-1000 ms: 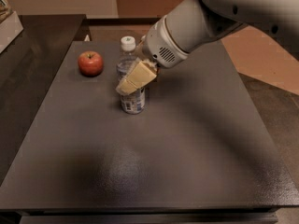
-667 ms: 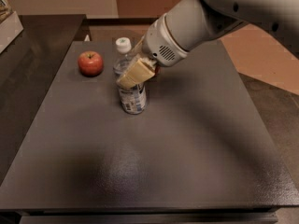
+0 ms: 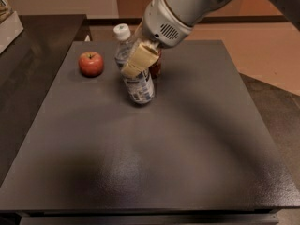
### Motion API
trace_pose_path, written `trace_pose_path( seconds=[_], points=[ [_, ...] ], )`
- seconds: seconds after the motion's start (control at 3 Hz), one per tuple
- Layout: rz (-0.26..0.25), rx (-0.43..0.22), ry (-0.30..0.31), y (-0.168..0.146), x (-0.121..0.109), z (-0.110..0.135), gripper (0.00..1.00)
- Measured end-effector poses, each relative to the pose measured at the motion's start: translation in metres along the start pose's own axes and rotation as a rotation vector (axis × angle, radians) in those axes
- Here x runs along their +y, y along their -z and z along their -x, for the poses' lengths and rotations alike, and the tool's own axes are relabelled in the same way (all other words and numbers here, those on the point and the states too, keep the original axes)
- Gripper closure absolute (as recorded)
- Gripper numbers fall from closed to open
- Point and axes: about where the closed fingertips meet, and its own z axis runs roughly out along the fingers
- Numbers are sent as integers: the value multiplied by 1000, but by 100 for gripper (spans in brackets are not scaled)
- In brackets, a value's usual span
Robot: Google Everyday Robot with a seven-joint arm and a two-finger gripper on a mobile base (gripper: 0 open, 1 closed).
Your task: Knock blue plastic bottle over
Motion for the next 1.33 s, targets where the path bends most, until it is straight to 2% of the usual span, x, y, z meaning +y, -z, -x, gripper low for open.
trace_pose_path(
  seconds=[0.33, 0.67, 1.0, 1.33],
  points=[
    [13, 147, 55, 14, -9, 3, 100],
    [71, 311, 156, 16, -6, -1, 100],
    [100, 435, 243, 11, -2, -8, 100],
    [99, 537, 305, -1, 4, -18, 100]
  ],
)
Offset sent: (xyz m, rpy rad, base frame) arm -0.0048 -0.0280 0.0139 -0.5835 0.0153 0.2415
